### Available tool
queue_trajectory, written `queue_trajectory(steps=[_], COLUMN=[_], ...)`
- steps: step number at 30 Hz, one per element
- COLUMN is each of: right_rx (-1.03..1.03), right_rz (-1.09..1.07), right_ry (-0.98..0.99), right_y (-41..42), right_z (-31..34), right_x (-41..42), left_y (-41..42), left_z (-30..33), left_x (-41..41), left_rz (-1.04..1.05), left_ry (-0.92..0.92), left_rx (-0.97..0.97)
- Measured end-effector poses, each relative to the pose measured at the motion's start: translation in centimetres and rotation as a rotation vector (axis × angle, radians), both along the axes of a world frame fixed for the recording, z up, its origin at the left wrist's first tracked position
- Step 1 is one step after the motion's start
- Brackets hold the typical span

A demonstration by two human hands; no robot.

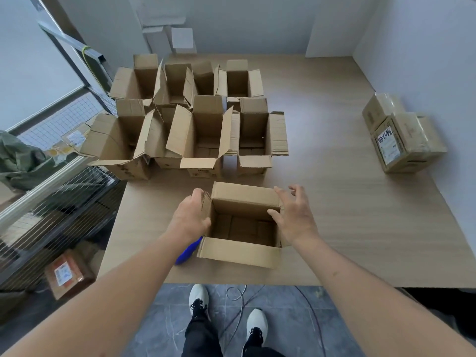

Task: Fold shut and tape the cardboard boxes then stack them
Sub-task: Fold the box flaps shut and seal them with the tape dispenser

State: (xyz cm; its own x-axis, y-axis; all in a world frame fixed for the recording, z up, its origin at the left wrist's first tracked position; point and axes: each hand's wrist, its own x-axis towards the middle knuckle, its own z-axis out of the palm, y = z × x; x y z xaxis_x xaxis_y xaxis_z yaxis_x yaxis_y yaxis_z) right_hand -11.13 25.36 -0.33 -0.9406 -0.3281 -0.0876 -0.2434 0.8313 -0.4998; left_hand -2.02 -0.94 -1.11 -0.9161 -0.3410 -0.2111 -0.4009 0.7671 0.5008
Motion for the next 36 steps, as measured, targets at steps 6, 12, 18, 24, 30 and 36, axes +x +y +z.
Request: queue_trajectory(steps=[6, 12, 18, 24, 30, 36], right_rx=[-0.068, -0.296, -0.1, -0.131, -0.24, -0.166], right_rz=[-0.058, -0.04, -0.163, -0.211, -0.232, -0.103], right_ry=[-0.028, -0.204, -0.219, -0.349, -0.258, -0.167], right_y=[-1.7, -3.0, -0.9, -0.4, -0.9, -0.4], right_z=[1.5, 0.8, -1.1, -1.8, -0.9, -0.3], right_x=[-0.2, 0.5, 0.9, 0.5, 1.1, 1.4], left_y=[1.5, 1.6, 1.3, 0.8, 3.2, 4.6], left_z=[-0.4, -0.8, -1.8, -1.3, -0.9, -1.7], left_x=[0.0, 0.8, 2.5, 3.1, 2.4, 1.6], left_rz=[-0.175, -0.455, -0.63, -0.445, -0.215, -0.032], left_ry=[-0.095, -0.235, -0.197, -0.057, 0.026, 0.0], left_rx=[0.033, 0.03, -0.297, 0.055, -0.091, -0.118])
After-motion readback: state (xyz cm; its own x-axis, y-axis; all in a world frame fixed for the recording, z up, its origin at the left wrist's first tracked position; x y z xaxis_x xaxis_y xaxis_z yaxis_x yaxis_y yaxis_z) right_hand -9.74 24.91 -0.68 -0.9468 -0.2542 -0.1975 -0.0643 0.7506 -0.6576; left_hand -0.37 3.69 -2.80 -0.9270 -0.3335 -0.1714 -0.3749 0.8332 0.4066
